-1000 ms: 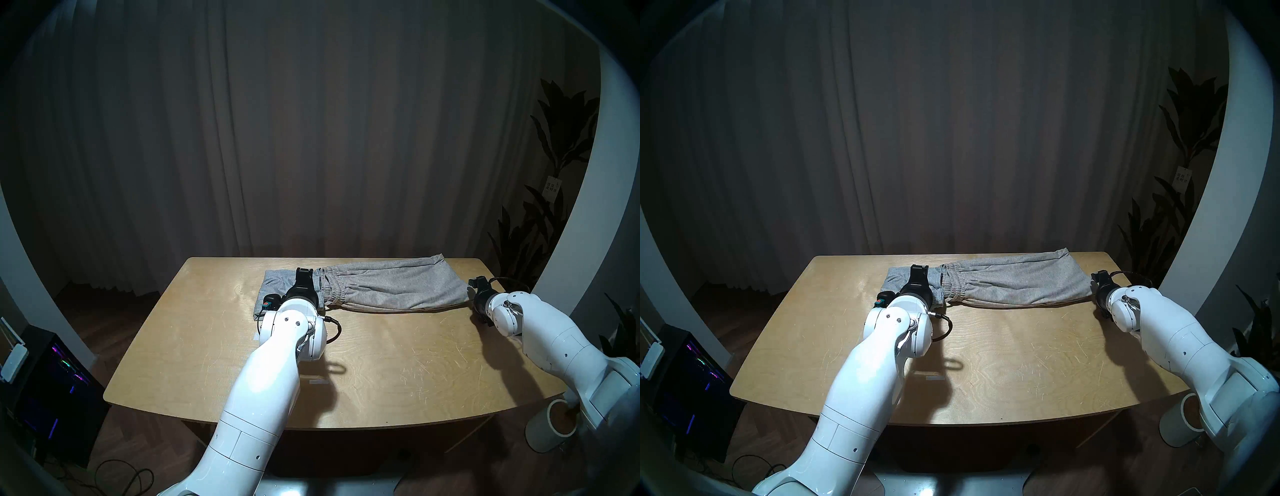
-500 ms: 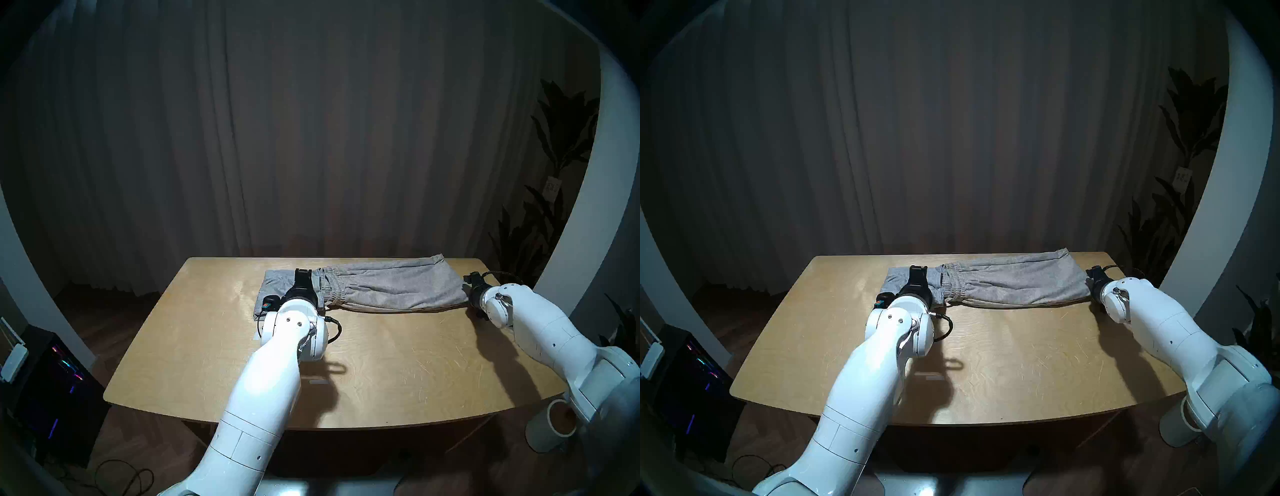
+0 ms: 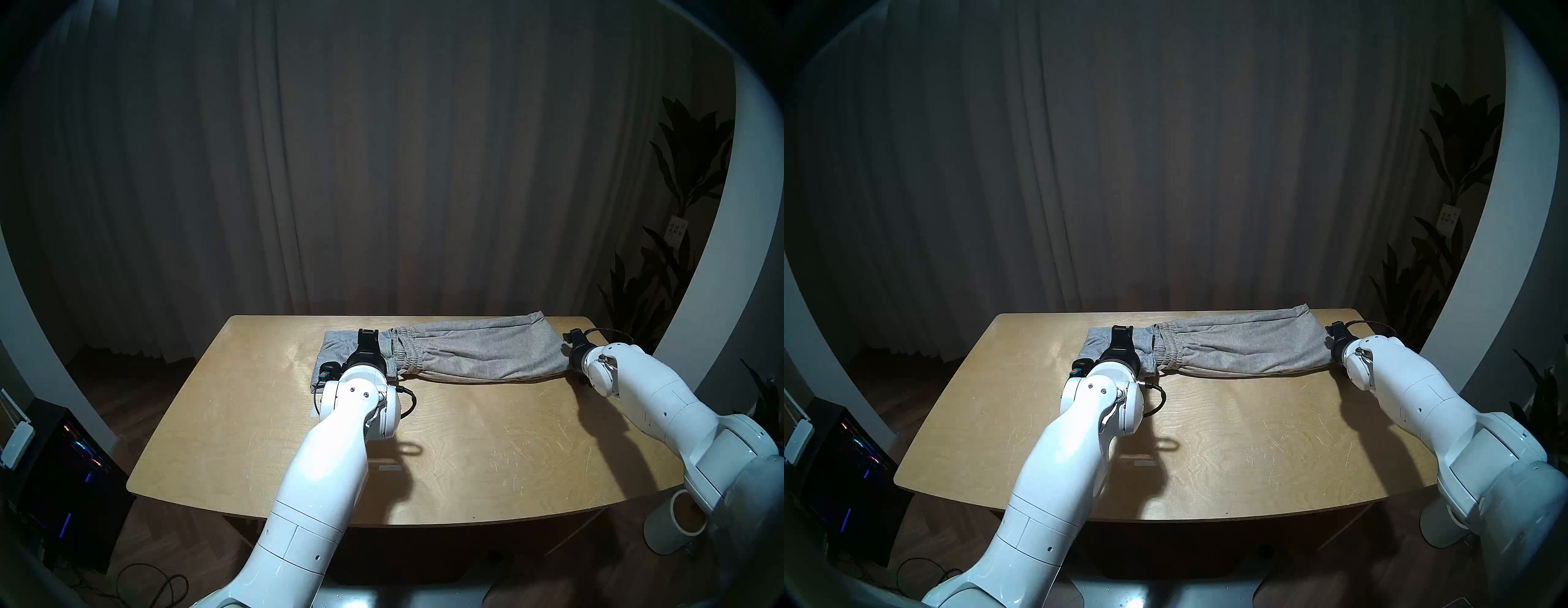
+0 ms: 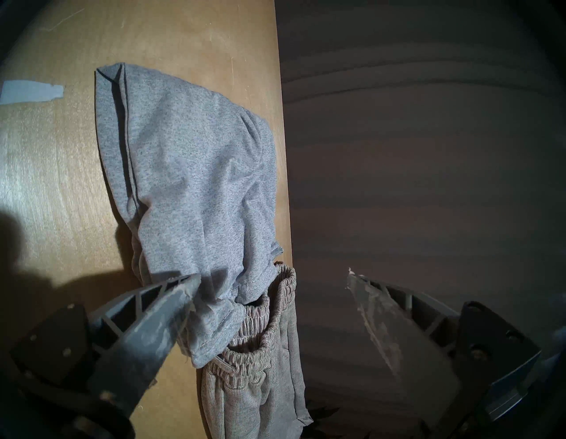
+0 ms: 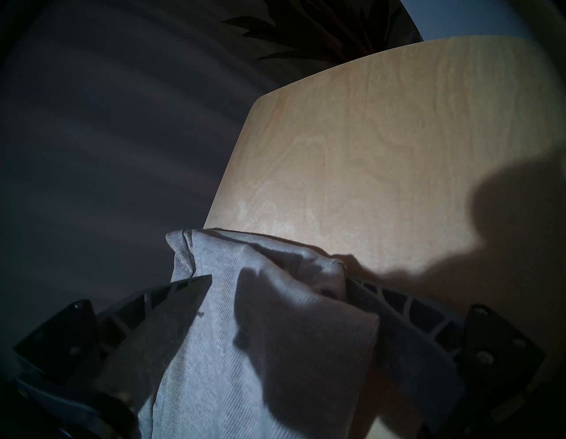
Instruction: Fold pants twice and stack them
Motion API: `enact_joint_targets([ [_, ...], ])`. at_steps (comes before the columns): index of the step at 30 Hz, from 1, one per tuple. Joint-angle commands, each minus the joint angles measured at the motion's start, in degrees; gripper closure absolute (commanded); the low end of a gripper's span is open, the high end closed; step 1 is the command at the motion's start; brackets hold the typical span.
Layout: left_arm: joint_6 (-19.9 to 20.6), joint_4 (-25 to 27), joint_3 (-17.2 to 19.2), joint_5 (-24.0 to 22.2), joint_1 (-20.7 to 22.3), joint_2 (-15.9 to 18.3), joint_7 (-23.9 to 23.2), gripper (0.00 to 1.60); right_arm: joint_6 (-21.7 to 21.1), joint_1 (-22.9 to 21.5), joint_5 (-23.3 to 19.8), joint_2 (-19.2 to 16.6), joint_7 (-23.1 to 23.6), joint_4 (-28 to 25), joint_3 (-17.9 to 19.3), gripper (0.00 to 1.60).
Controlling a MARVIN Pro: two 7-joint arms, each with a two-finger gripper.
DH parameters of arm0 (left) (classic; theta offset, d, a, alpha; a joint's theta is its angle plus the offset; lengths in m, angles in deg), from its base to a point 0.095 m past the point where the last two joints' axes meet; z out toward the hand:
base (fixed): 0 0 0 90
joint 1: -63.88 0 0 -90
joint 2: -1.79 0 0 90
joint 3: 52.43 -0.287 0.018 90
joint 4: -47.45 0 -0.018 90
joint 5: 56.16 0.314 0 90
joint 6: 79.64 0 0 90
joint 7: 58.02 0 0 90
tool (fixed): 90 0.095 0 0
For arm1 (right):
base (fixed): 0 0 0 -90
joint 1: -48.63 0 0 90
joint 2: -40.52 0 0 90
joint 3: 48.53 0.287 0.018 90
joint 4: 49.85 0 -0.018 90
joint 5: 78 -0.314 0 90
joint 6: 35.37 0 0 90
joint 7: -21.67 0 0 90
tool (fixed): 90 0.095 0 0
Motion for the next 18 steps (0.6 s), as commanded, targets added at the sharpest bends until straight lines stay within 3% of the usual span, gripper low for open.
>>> enact_joint_targets([
  [1,-0.3,1.4,0.3,0.2,1.1,-0.2,-0.2,0.0,-0.9,-0.9,0.4,4.3,0.9,2.4,-1.1,0.0],
  [18,-0.6,1.9,0.8,0.4,0.6,-0.1,-0.3,0.0,-1.0,-1.3,3.3,7.0,4.6,7.3,-3.3,0.0],
])
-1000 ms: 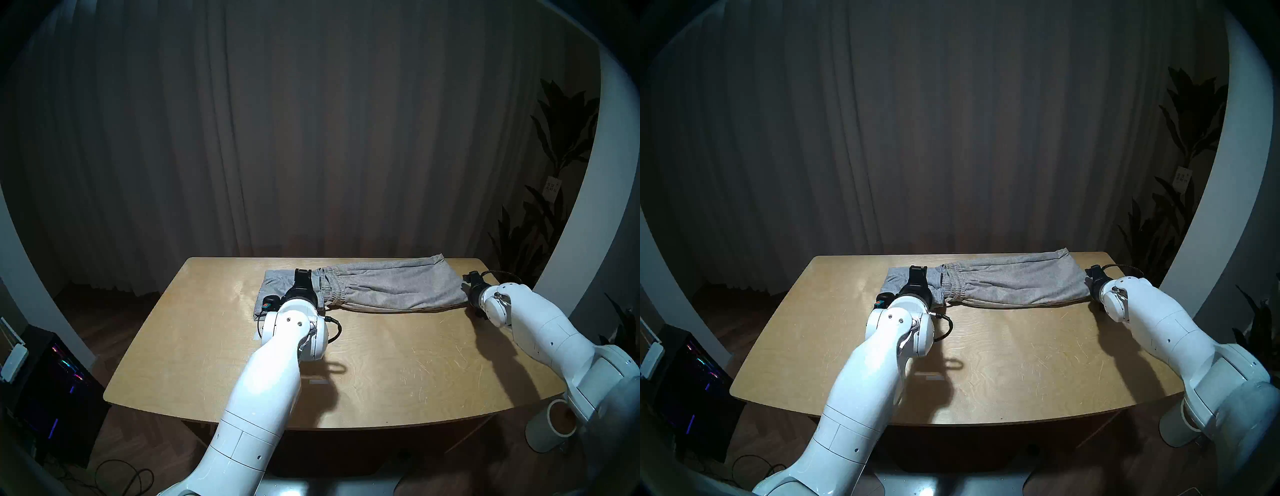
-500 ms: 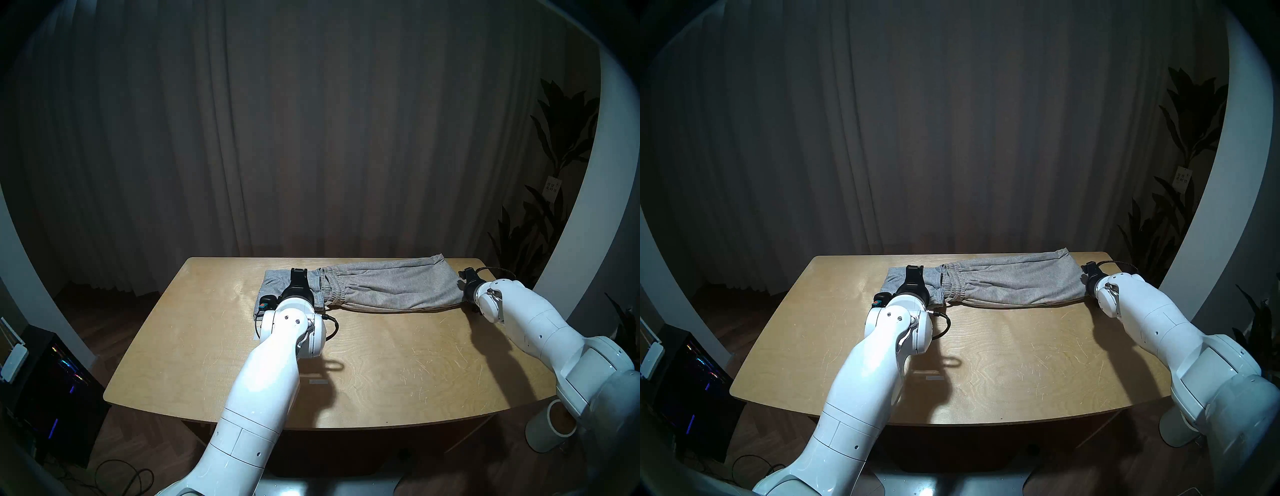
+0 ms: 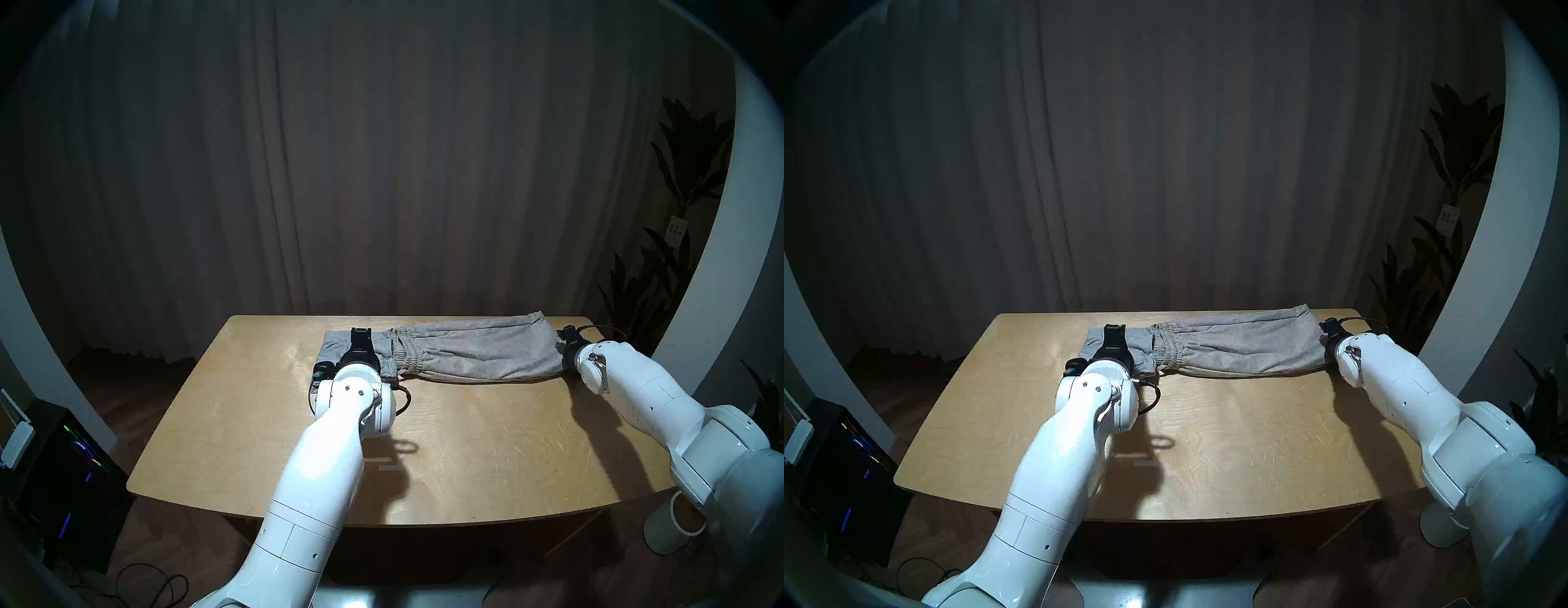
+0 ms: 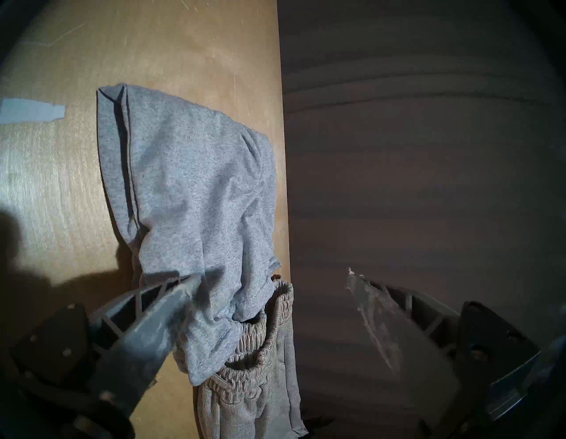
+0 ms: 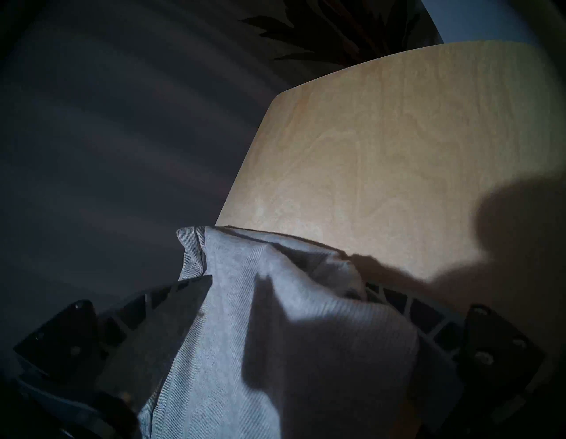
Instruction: Fold pants twice and stack them
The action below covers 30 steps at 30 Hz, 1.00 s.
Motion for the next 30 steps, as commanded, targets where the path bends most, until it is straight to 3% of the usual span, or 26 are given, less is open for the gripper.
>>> enact_joint_targets([
  [1,0.1,1.6,-0.2,0.2,0.7,-0.1,-0.4,0.0,-0.8,1.7,0.4,3.5,0.8,1.2,-1.5,0.0],
  [4,0.0,1.6,-0.1,0.2,0.7,-0.1,-0.4,0.0,-1.1,1.6,0.6,3.7,1.3,1.8,-1.6,0.4],
  [7,0.0,1.6,-0.2,0.2,0.7,-0.1,-0.4,0.0,-1.3,1.5,0.7,3.9,1.7,2.4,-1.7,0.53],
  [8,0.0,1.6,-0.2,0.2,0.8,-0.1,-0.4,0.0,-1.4,1.5,0.8,3.9,1.9,2.6,-1.8,0.82],
  [16,-0.2,1.4,-0.6,0.0,1.1,-0.2,-0.4,0.0,-1.5,1.3,0.8,3.4,3.5,3.2,-1.6,1.11],
  [17,-0.2,1.4,-0.6,-0.1,1.1,-0.2,-0.5,0.0,-1.5,1.2,0.8,3.4,3.6,3.2,-1.5,1.31],
  [19,-0.2,1.4,-0.7,-0.1,1.2,-0.2,-0.5,0.0,-1.4,1.1,0.6,2.9,3.9,2.7,-1.3,1.44],
  [20,-0.2,1.4,-0.8,-0.1,1.2,-0.2,-0.5,0.0,-1.6,1.1,0.5,2.6,3.7,2.2,-1.2,1.6],
  [30,-0.3,1.3,-0.8,-0.1,1.3,-0.3,-0.7,0.0,2.2,2.1,5.3,-0.7,7.6,-3.3,-4.1,1.6],
])
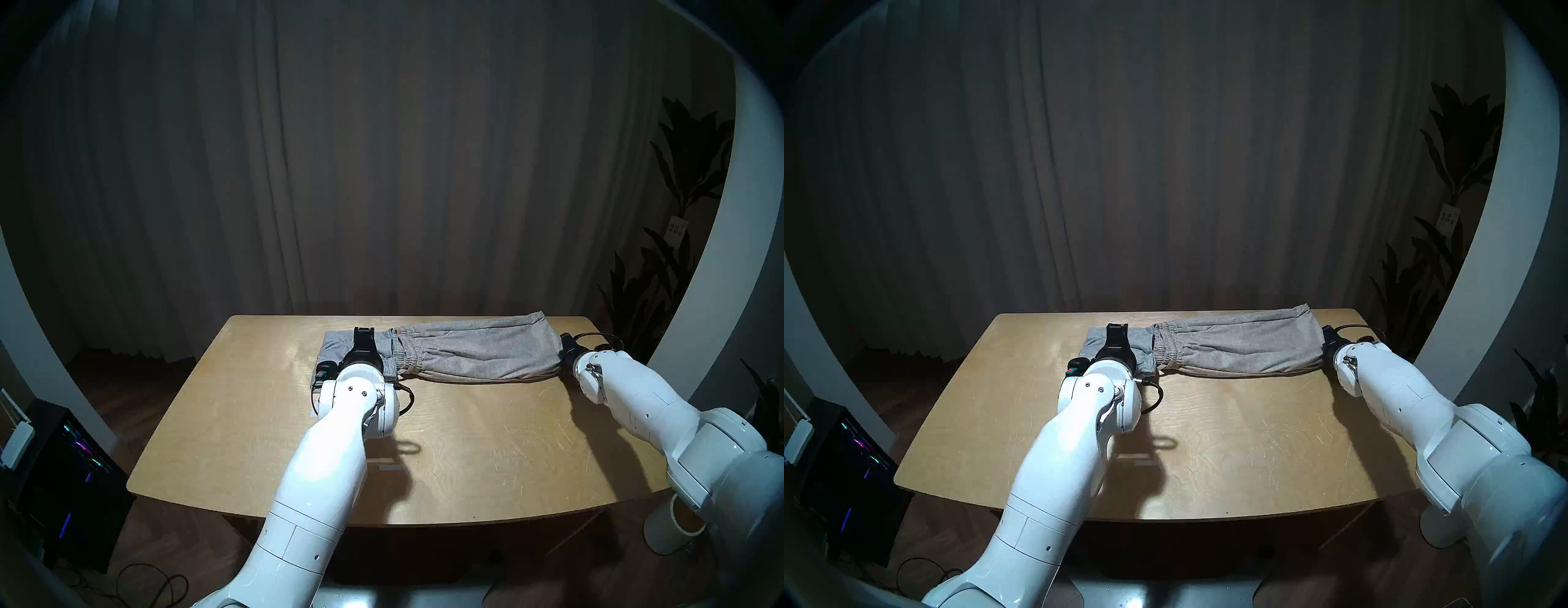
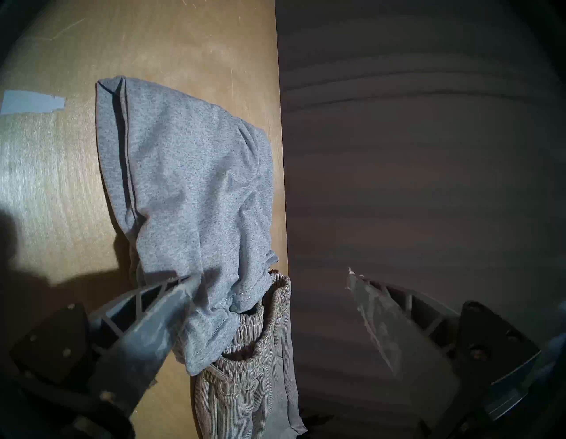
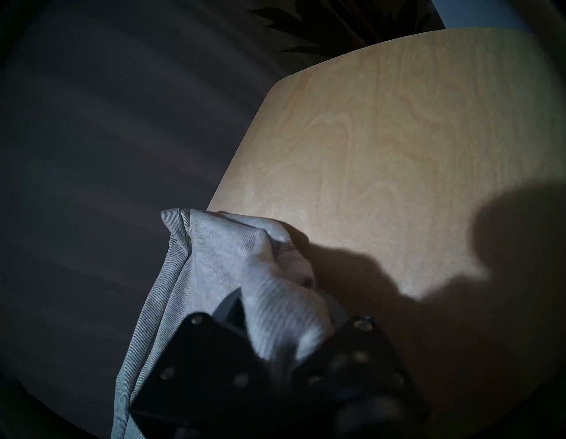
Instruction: Fold pants twice and stack them
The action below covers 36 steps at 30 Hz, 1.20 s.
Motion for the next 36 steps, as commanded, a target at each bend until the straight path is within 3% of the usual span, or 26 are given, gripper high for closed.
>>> enact_joint_targets([
  [1,0.1,1.1,0.1,-0.1,1.3,-0.2,-0.6,0.0,3.1,1.0,3.9,-1.2,3.9,-5.0,-2.2,1.6],
  [7,-0.1,1.2,0.7,-0.5,1.1,-0.2,-0.5,0.0,6.4,1.1,7.0,-2.2,5.6,-7.7,-3.6,1.6],
  [18,-0.7,2.3,3.3,-2.1,0.9,-0.2,-0.3,0.0,8.1,-0.1,9.2,-3.9,6.1,-11.3,-4.3,1.6],
  [24,-2.9,2.6,9.5,-5.7,1.4,-0.2,0.5,0.0,8.0,-1.1,10.0,-4.1,5.8,-13.5,-4.3,1.6],
  [29,-4.2,1.6,15.5,-7.2,2.4,2.6,0.2,0.0,7.9,-1.6,10.7,-3.9,5.6,-14.3,-4.3,1.6],
  [36,-4.1,1.7,20.4,-9.3,1.4,5.4,0.1,0.0,8.1,-1.7,11.9,-4.2,5.0,-17.0,-4.6,1.6],
])
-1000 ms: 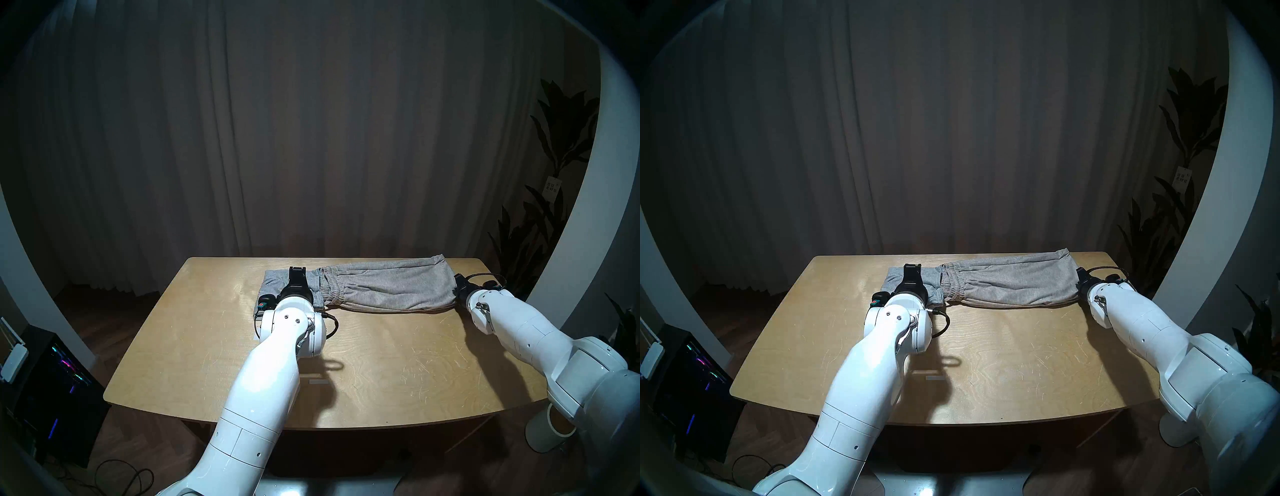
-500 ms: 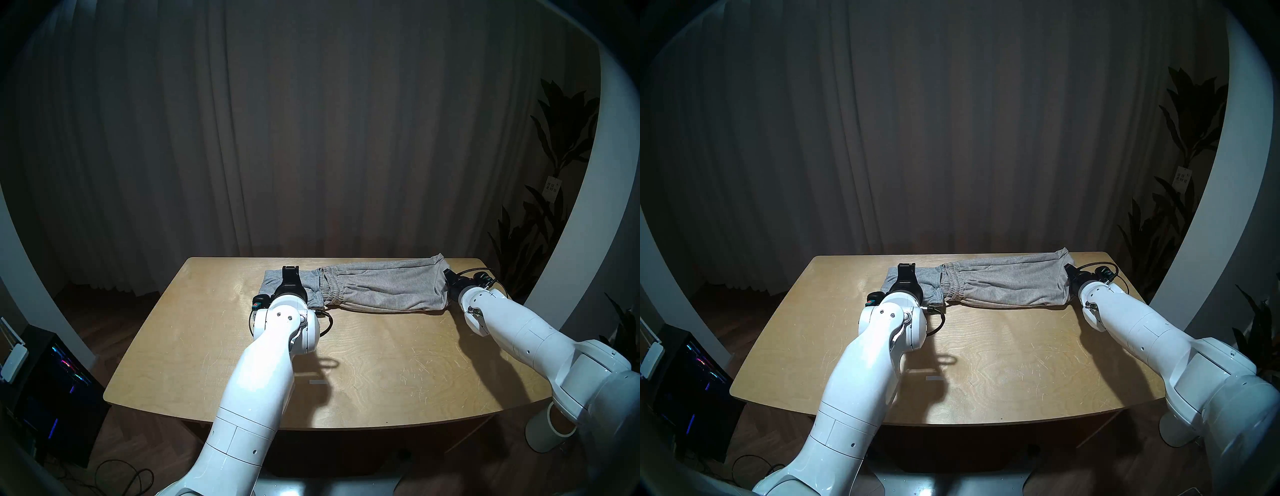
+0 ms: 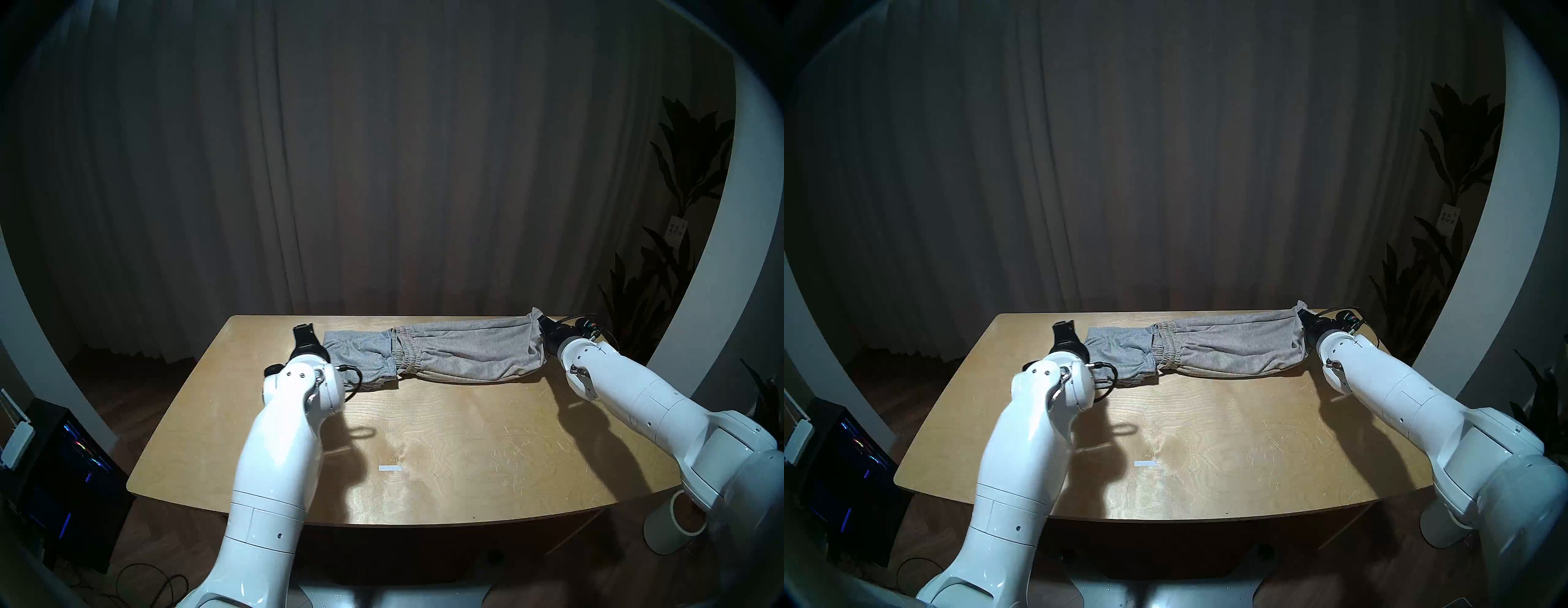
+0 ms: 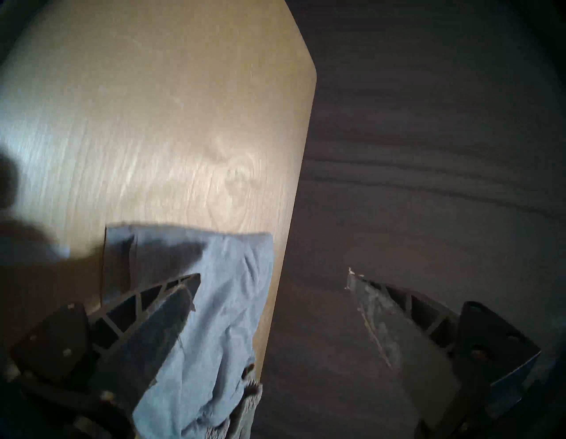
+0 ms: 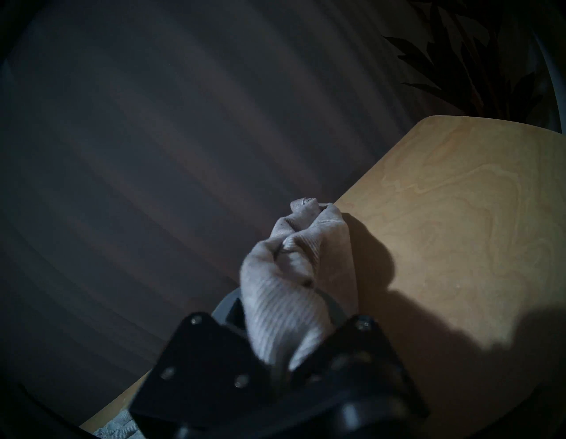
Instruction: Fold pants twice and stack them
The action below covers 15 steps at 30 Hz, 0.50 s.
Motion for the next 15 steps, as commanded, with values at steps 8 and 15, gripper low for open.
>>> enact_joint_targets([
  [8,1.5,1.9,6.1,-3.8,-0.4,2.6,-1.1,0.0,1.9,-1.8,3.4,-1.1,-2.8,-9.3,-0.6,1.6],
  [15,1.6,2.9,7.1,-4.7,-1.7,3.0,-1.4,0.0,1.6,-3.0,5.1,0.6,-5.8,-10.6,-1.5,1.6],
])
